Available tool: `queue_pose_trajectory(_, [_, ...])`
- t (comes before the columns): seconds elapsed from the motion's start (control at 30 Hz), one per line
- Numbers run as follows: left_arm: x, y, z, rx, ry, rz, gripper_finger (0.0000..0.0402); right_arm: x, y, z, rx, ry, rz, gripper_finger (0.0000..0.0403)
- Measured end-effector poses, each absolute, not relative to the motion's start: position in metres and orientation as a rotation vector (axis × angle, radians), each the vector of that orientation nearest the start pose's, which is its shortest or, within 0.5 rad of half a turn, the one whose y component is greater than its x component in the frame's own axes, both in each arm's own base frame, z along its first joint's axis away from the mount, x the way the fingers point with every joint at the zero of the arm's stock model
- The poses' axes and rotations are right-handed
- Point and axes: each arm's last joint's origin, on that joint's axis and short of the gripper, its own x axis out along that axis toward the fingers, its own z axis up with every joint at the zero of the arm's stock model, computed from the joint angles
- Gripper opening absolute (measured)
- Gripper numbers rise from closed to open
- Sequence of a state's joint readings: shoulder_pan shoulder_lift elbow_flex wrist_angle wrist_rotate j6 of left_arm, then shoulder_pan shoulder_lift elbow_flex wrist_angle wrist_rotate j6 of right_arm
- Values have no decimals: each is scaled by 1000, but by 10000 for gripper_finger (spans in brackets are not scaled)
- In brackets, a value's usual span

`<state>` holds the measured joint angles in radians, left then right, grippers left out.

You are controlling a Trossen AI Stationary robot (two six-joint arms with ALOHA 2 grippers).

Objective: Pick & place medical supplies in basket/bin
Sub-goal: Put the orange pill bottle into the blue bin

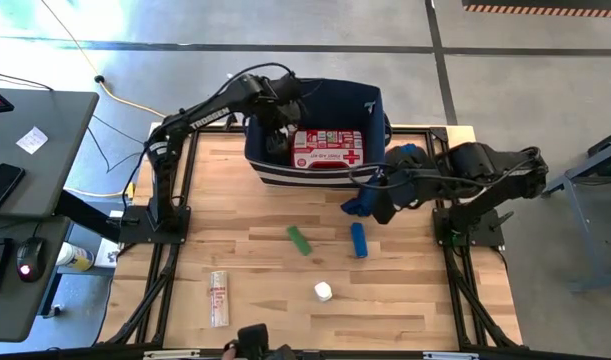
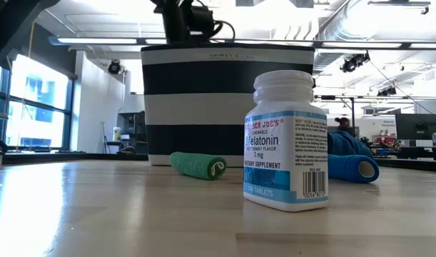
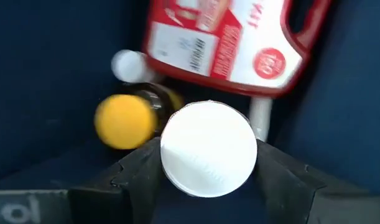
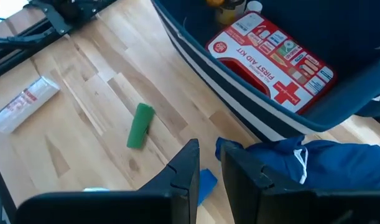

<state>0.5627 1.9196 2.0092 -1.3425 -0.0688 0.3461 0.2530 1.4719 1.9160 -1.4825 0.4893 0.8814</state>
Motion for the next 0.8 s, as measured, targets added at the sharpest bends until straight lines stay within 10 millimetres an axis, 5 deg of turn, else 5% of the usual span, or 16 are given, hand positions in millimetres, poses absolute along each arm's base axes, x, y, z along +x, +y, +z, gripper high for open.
queue_pose_trajectory(0.27, [327,204,300,-42,1324,274,241,234,40,446,446,776,-632,58])
queue_pose_trajectory(0.57, [332,209,260,-4,1321,292,274,237,36,446,477,766,-623,58])
queue_pose_trajectory(0.8, [337,215,235,-18,1378,274,230,237,37,446,477,768,-622,58])
